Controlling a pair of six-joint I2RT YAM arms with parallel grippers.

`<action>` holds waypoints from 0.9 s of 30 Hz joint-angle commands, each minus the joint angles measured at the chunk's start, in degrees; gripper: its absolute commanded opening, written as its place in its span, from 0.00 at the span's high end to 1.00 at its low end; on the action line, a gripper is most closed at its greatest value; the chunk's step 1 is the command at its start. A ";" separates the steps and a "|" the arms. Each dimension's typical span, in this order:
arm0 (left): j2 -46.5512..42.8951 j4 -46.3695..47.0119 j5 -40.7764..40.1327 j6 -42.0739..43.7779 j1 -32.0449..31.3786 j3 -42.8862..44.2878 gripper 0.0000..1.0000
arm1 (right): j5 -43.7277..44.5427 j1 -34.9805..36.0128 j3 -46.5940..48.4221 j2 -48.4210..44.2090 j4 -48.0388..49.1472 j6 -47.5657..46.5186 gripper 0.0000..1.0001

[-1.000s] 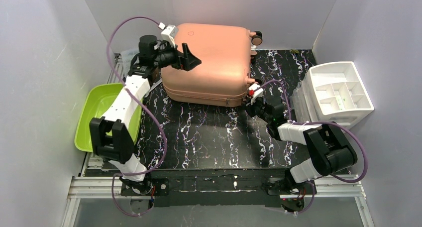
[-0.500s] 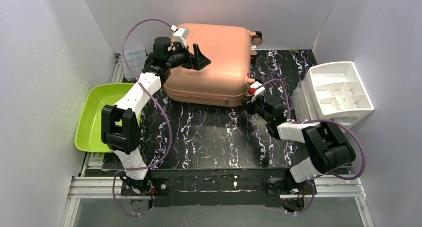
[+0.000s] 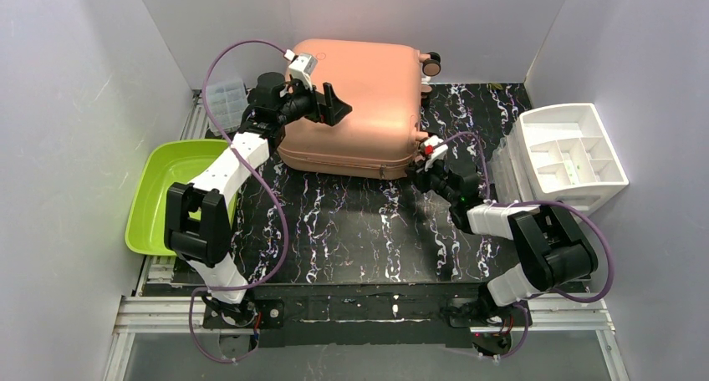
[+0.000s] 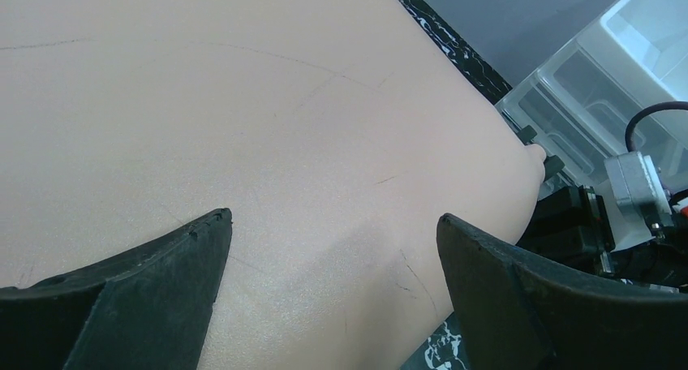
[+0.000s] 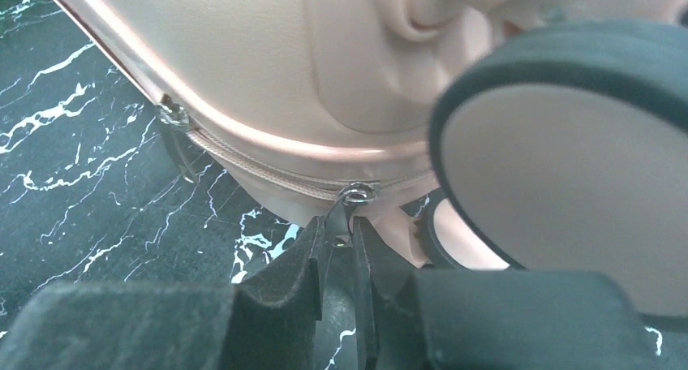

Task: Open, take out, and arrange the luggage
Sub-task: Grab the zipper of the luggage.

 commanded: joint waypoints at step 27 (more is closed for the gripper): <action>0.95 -10.75 -4.97 0.44 -0.11 -2.67 0.02 | -16.10 -10.97 5.33 2.64 -4.42 0.72 0.46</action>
